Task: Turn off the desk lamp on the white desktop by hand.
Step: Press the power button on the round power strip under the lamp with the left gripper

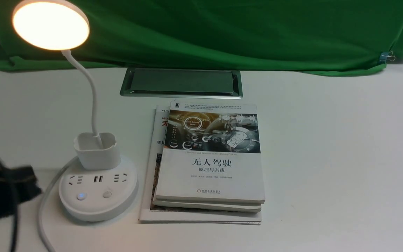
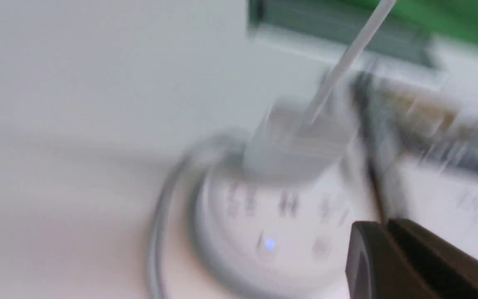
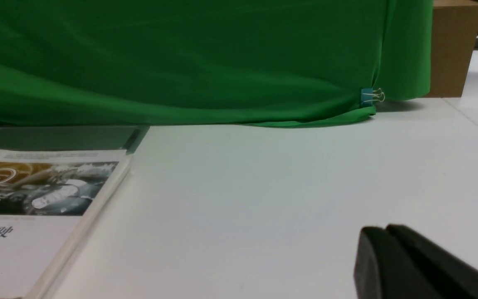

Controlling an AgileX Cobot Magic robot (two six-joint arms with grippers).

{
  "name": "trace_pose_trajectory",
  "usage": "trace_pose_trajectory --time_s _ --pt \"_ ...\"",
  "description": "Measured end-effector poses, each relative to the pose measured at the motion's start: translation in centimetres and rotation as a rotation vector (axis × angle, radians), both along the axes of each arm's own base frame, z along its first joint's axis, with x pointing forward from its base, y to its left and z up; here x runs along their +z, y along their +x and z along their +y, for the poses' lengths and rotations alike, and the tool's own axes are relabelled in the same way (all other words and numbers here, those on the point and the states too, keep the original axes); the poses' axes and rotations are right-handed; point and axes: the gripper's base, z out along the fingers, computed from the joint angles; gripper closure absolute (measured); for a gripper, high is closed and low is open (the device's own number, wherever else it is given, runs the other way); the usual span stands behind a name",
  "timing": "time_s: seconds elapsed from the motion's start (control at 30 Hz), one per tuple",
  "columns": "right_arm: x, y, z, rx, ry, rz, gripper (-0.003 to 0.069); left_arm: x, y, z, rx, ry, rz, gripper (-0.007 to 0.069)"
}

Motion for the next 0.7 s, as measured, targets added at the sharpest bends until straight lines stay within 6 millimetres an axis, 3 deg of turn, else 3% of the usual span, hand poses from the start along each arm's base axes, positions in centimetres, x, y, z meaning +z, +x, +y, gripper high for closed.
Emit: trace_pose_trajectory --time_s 0.1,0.23,0.5,0.7 --pt "0.0 0.0 0.0 0.000 0.000 0.000 0.0622 -0.8 1.7 -0.5 -0.075 0.016 0.141 0.0606" --pt "0.0 0.0 0.0 0.000 0.000 0.000 0.0622 0.1 4.4 -3.3 -0.305 0.048 0.207 0.0606" --pt "0.0 0.0 0.0 0.000 0.000 0.000 0.0622 -2.0 9.3 -5.6 -0.309 0.332 0.387 0.0606" --pt "0.0 0.0 0.0 0.000 0.000 0.001 0.0622 -3.3 11.8 -6.9 -0.324 0.364 0.425 0.0606"
